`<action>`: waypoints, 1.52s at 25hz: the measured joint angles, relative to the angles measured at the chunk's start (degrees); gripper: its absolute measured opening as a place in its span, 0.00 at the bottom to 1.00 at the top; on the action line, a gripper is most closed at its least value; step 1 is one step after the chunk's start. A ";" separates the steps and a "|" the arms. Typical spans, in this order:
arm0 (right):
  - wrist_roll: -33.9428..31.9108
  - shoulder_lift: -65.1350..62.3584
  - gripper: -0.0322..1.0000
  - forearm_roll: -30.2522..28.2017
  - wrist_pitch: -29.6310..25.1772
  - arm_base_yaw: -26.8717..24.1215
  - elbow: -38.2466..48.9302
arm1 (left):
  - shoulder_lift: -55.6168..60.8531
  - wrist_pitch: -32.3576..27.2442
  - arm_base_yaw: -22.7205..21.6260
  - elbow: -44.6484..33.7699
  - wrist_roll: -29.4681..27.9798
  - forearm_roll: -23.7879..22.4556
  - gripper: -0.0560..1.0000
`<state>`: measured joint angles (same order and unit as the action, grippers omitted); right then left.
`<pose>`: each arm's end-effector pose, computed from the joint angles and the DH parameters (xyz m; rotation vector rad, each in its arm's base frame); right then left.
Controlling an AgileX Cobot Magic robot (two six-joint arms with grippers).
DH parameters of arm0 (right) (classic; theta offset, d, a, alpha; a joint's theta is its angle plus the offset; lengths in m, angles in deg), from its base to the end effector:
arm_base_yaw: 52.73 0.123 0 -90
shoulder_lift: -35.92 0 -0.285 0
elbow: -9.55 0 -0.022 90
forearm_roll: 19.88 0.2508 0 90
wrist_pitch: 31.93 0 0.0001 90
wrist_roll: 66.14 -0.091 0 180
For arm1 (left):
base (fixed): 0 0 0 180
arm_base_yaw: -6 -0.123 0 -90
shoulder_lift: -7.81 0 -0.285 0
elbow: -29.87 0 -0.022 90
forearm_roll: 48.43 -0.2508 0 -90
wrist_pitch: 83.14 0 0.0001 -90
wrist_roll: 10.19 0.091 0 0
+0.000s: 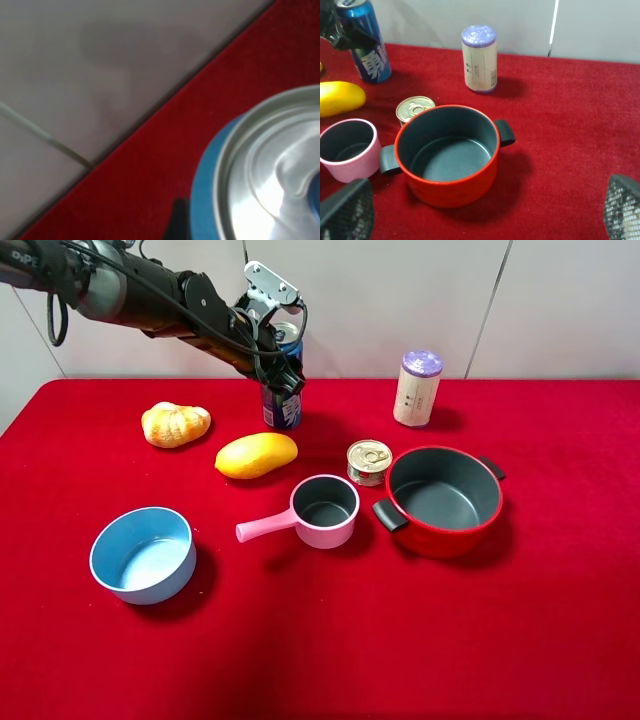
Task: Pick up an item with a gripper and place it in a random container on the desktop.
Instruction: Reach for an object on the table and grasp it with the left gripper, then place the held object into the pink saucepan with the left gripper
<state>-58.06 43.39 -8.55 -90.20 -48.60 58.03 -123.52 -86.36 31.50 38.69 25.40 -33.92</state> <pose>-0.0061 0.0148 0.2825 -0.2157 1.9717 0.1899 0.4376 -0.2102 0.1677 0.8748 2.0111 -0.0586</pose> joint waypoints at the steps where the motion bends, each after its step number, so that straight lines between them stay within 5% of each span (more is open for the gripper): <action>1: 0.00 0.00 0.70 0.00 0.00 0.00 0.00 | 0.00 0.00 0.11 0.00 0.00 0.05 0.70; 20: 0.00 0.00 0.70 0.00 0.00 0.00 0.00 | 0.22 -1.13 0.11 0.11 -0.12 0.12 0.69; 38: 0.00 0.00 0.70 0.00 0.00 0.00 0.00 | 8.08 -11.28 0.11 -0.38 -1.62 -0.34 0.68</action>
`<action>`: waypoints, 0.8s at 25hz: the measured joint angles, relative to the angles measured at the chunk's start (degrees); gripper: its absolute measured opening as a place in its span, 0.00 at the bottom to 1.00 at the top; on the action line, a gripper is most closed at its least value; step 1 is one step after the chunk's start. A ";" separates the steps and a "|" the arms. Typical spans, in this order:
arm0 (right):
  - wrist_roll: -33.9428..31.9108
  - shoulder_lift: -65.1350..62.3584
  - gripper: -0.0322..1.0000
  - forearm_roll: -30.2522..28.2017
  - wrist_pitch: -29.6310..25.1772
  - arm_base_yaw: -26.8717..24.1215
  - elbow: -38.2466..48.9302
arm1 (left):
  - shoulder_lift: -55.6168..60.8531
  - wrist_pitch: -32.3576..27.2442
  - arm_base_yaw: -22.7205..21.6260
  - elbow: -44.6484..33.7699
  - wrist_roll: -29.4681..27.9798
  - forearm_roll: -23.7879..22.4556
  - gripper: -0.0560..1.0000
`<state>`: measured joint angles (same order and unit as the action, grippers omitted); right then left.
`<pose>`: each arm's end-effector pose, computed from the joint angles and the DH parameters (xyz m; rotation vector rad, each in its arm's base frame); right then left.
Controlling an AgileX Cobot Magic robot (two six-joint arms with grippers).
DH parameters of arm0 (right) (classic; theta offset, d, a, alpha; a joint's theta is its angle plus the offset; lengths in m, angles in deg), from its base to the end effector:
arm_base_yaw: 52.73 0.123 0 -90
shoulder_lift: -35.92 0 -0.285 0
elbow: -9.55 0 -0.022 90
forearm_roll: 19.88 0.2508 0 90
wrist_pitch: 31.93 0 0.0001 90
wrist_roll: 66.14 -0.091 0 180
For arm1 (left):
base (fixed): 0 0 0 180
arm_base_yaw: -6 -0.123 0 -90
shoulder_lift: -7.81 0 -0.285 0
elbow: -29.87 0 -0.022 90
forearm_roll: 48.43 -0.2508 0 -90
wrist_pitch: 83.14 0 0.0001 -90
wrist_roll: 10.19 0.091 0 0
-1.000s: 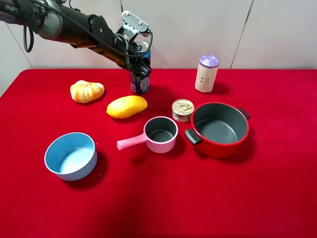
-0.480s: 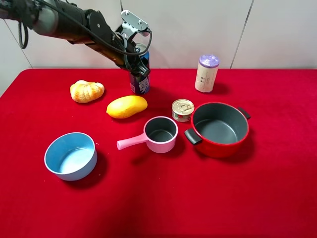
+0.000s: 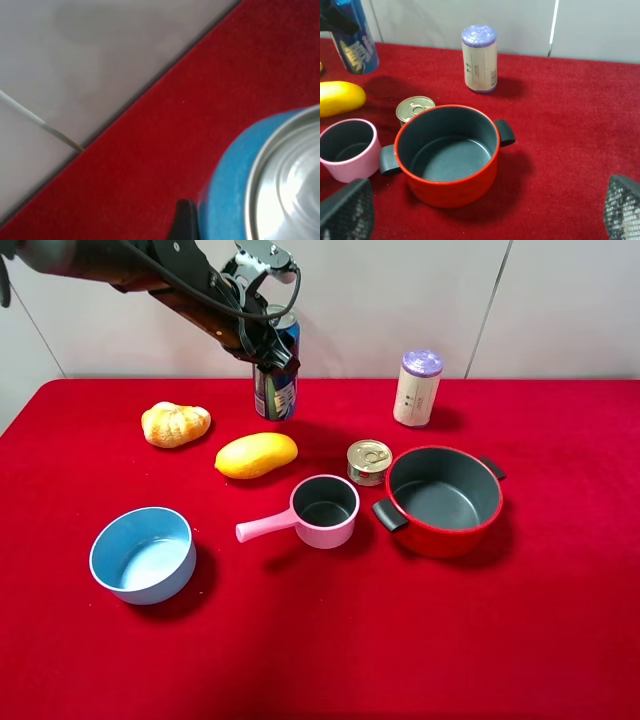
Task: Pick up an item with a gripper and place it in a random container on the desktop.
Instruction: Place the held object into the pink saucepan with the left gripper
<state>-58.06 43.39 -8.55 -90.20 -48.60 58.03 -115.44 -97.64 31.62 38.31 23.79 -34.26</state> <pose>-0.0061 0.0148 0.2825 -0.2157 1.9717 0.1899 0.4158 -0.2056 0.2190 0.9073 2.0597 -0.1194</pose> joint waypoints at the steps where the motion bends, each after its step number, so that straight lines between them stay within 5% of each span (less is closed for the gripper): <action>1: 0.00 0.00 0.70 0.00 0.00 0.00 0.00 | 0.31 -0.50 0.00 0.00 0.00 0.00 0.68; 20: 0.00 0.00 0.70 0.00 0.00 0.00 0.00 | 11.58 -12.47 2.61 -0.64 -4.32 -0.48 0.68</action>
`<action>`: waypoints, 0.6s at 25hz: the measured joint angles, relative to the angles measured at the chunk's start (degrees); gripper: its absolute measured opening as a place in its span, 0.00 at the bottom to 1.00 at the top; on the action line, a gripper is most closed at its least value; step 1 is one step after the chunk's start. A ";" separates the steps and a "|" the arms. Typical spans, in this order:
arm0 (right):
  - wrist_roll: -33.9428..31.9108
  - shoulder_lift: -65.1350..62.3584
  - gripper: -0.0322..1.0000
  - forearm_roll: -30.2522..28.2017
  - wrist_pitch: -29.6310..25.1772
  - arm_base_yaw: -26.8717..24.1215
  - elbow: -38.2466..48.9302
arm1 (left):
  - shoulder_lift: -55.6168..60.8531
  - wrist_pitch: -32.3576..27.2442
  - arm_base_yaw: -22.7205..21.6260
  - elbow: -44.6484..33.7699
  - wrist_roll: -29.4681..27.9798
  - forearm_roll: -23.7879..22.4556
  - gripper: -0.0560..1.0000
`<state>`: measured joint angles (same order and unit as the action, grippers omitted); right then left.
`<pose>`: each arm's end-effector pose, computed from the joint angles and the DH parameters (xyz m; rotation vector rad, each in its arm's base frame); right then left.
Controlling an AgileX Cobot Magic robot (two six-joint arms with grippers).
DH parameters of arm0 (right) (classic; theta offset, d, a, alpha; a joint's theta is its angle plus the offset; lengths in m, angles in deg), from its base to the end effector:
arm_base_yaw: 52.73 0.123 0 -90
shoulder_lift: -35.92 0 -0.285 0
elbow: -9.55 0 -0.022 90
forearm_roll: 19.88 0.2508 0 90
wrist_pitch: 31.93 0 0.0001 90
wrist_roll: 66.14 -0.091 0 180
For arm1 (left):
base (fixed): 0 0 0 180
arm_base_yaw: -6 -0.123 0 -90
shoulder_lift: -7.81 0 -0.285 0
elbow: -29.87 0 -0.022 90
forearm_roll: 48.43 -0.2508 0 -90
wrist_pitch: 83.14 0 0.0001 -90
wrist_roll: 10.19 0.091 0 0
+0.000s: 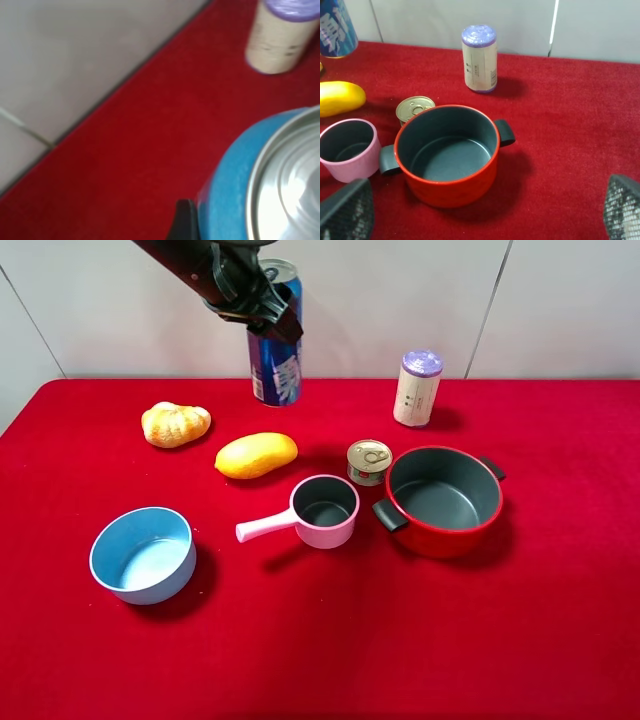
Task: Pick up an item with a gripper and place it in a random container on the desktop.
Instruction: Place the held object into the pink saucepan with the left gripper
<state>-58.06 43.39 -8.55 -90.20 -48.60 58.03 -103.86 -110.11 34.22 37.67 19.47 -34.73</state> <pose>-0.0061 0.0148 0.2825 -0.2157 1.9717 0.1899 0.3681 -0.2087 0.2907 0.9349 2.0760 -0.2217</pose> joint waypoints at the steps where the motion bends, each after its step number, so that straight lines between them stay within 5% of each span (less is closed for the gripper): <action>1: 0.00 0.00 0.70 0.00 0.00 0.00 0.00 | 0.34 -0.48 0.55 0.00 0.00 0.05 0.68; 15: 0.00 0.00 0.70 0.00 0.00 0.00 0.00 | 0.68 -3.59 10.08 0.00 -0.21 1.82 0.68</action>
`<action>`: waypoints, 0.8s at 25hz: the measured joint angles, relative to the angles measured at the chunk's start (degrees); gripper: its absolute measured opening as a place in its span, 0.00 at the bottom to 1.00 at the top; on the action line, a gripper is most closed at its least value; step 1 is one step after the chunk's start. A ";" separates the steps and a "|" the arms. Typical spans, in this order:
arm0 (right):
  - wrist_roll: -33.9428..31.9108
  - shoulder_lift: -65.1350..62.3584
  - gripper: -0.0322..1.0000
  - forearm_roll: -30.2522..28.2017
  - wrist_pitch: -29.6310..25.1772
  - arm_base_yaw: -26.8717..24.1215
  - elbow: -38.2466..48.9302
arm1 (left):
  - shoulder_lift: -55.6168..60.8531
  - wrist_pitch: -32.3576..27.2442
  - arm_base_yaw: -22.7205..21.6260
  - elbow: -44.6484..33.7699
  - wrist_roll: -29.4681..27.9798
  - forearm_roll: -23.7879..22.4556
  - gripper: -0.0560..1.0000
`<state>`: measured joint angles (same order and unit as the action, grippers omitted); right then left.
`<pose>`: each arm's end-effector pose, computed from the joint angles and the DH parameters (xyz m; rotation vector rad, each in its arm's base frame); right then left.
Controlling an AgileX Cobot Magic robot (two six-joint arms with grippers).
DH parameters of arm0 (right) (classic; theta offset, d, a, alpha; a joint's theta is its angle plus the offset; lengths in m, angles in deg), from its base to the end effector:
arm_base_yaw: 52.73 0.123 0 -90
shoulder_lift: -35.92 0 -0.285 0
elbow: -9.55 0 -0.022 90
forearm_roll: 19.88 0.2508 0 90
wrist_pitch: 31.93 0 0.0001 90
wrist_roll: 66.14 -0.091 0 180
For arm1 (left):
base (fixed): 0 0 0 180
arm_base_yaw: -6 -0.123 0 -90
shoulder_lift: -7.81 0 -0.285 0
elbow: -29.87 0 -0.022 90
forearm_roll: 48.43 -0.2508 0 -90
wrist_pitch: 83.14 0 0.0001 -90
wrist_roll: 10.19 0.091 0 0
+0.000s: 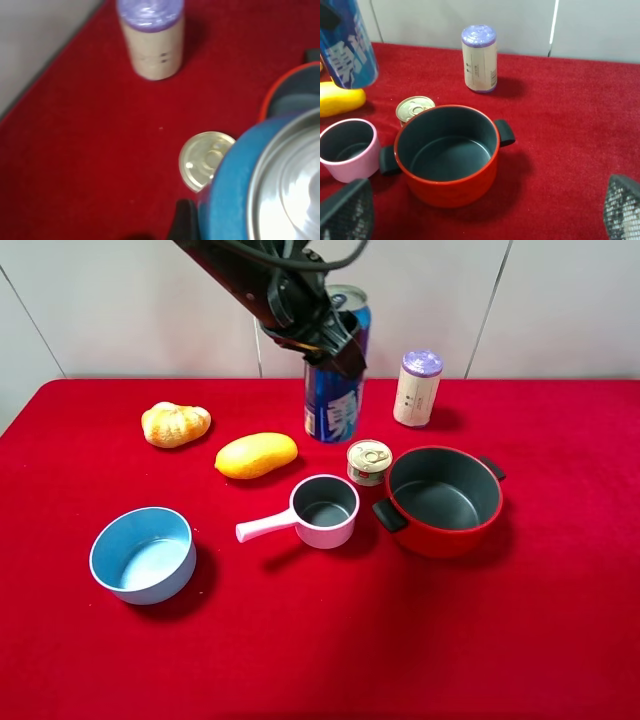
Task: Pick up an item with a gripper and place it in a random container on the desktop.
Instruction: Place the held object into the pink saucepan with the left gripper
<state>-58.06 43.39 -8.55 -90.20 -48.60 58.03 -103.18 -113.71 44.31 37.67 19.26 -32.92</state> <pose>-0.0061 0.0148 0.2825 -0.2157 1.9717 0.1899 0.3198 -0.2684 0.2919 1.1281 2.0461 -0.3537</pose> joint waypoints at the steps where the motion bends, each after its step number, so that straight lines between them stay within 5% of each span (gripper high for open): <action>1: 0.00 0.00 0.70 0.00 0.00 0.00 0.00 | 0.00 -0.19 0.69 0.00 0.00 0.00 0.68; 20: 0.00 0.00 0.70 0.00 0.00 0.00 0.00 | 0.02 0.91 4.33 -8.87 0.00 1.04 0.68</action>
<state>-58.06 43.39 -8.55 -90.20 -48.60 58.03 -103.17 -112.80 48.64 28.80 19.26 -31.88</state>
